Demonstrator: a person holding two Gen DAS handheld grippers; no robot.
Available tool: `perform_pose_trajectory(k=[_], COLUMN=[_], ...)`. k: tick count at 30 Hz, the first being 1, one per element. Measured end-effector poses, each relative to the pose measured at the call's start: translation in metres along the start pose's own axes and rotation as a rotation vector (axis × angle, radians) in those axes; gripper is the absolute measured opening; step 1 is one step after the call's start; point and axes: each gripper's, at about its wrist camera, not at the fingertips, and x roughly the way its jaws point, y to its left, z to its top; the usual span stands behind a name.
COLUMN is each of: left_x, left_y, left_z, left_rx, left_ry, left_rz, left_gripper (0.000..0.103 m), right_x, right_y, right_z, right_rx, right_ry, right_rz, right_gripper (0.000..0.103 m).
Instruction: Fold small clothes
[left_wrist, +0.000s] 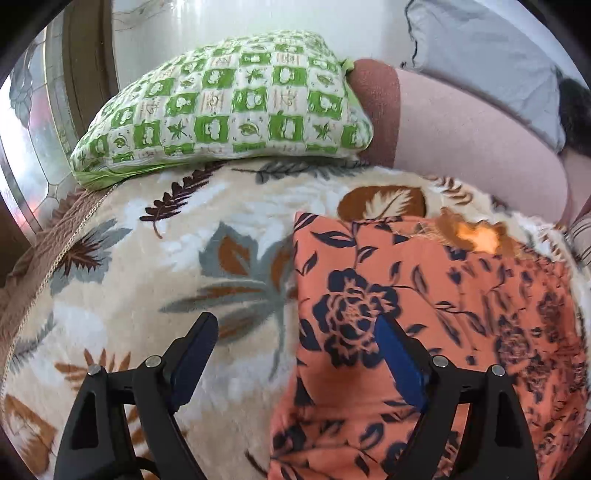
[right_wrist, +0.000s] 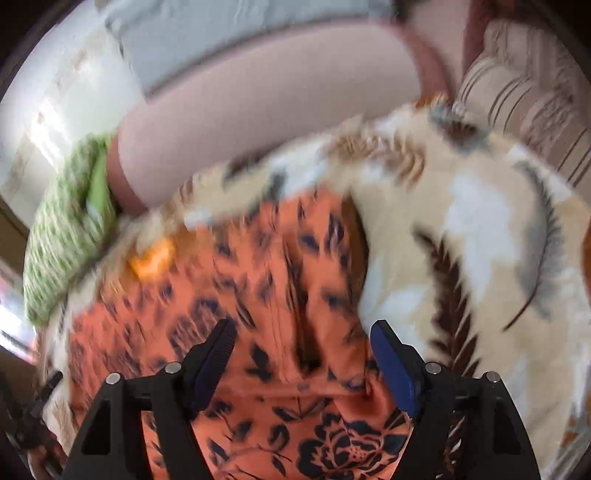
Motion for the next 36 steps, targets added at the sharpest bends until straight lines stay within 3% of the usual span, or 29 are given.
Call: perform_pose_trajectory(k=[3, 5, 6, 7, 8, 10, 12, 17, 22, 25, 30, 35, 36], left_x=[0.041, 0.042, 0.042, 0.042, 0.038, 0.023, 0.003, -0.059, -0.124, -0.146, -0.152, -0.142, -0.139], left_y=[-0.001, 0.005, 0.007, 0.008, 0.009, 0.01, 0.015, 0.04, 0.068, 0.072, 0.065, 0.054, 0.053], left_z=[-0.006, -0.009, -0.008, -0.006, -0.005, -0.004, -0.007, -0.045, -0.122, -0.178, -0.223, -0.232, -0.233], left_rx=[0.026, -0.022, -0.038, -0.046, -0.047, -0.024, -0.022, -0.071, -0.109, -0.117, -0.106, -0.097, -0.095], left_ry=[0.132, 0.113, 0.128, 0.139, 0.148, 0.123, 0.083, 0.045, 0.075, 0.163, 0.255, 0.301, 0.309], left_rz=[0.052, 0.056, 0.052, 0.045, 0.044, 0.039, 0.049, -0.019, -0.078, -0.139, -0.222, -0.284, -0.274], left_gripper=[0.09, 0.099, 0.099, 0.099, 0.099, 0.098, 0.098, 0.098, 0.098, 0.098, 0.098, 0.098, 0.094], right_x=[0.007, 0.039, 0.061, 0.095, 0.105, 0.084, 0.058, -0.026, -0.11, -0.151, -0.178, -0.173, -0.168], right_y=[0.022, 0.026, 0.022, 0.011, 0.004, 0.007, 0.016, 0.01, -0.036, -0.071, -0.124, -0.142, -0.145], right_z=[0.012, 0.012, 0.009, 0.001, -0.003, 0.001, 0.001, -0.025, -0.082, -0.128, -0.194, -0.219, -0.223], right_rx=[-0.022, -0.002, 0.01, 0.054, 0.099, 0.127, 0.095, -0.003, -0.006, 0.042, 0.11, 0.136, 0.154], right_ry=[0.006, 0.1, 0.149, 0.263, 0.291, 0.202, 0.183, 0.127, 0.155, 0.206, 0.334, 0.349, 0.361], right_rz=[0.183, 0.294, 0.275, 0.198, 0.204, 0.226, 0.233, 0.202, 0.162, 0.127, 0.109, 0.127, 0.14], right_gripper=[0.08, 0.082, 0.084, 0.086, 0.086, 0.085, 0.086, 0.086, 0.086, 0.086, 0.086, 0.085, 0.085])
